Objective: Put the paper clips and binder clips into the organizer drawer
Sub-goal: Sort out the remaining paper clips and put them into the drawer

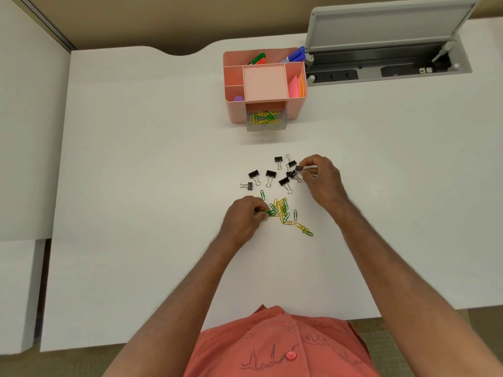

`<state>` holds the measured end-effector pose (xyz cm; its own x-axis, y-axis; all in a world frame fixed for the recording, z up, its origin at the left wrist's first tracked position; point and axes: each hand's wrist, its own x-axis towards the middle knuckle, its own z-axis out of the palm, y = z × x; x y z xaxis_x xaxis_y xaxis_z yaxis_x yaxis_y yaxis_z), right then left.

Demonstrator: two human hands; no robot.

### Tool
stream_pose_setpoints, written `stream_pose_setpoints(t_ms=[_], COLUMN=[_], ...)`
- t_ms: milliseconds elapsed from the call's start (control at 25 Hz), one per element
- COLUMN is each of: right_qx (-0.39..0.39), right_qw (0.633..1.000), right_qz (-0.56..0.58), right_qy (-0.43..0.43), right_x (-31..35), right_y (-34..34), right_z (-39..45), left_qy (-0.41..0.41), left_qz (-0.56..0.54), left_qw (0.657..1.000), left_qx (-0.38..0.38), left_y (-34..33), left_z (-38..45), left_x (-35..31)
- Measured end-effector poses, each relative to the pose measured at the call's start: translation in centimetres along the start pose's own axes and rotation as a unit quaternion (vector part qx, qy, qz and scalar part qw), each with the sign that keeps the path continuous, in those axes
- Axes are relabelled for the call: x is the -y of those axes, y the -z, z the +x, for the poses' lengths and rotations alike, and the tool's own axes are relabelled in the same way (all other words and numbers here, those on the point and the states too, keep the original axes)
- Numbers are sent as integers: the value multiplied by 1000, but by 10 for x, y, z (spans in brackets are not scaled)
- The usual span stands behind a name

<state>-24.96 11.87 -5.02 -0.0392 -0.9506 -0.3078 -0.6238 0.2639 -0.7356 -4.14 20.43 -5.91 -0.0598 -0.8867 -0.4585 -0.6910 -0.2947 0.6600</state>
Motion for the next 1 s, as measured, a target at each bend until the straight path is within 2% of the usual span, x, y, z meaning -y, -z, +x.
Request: stream_pose_setpoints(t_ms=[120,240,320,480,640,760,1000], right_qx=[9,78,81,78,95,79,84], right_qw=[999,970,958,971,978,977,973], right_qz=[-54,-229,-276,-225,-171,-167,-180], right_qy=[5,-5,-8,11,71,110,116], right_x=[-11,-31,-37,-27,-12,-9,-8], right_y=[9,5,-6,-31,-49,-53,-44], right_z=[-28,-72,-98,-105,-94,-87,-80], left_qy=[6,18,27,35,36,42,53], left_qz=[-5,-13,-18,-40,-75,-74,-101], left_qw=[1000,1000,999,998,996,996,992], left_qx=[-2,-10,-12,-21,-32,-38,-48], left_y=[-1,-2,-3,-4,0,2,1], left_z=[0,-1,-3,-5,-10,-14,-17], left_x=[1,1,-1,-2,-2,-3,-5])
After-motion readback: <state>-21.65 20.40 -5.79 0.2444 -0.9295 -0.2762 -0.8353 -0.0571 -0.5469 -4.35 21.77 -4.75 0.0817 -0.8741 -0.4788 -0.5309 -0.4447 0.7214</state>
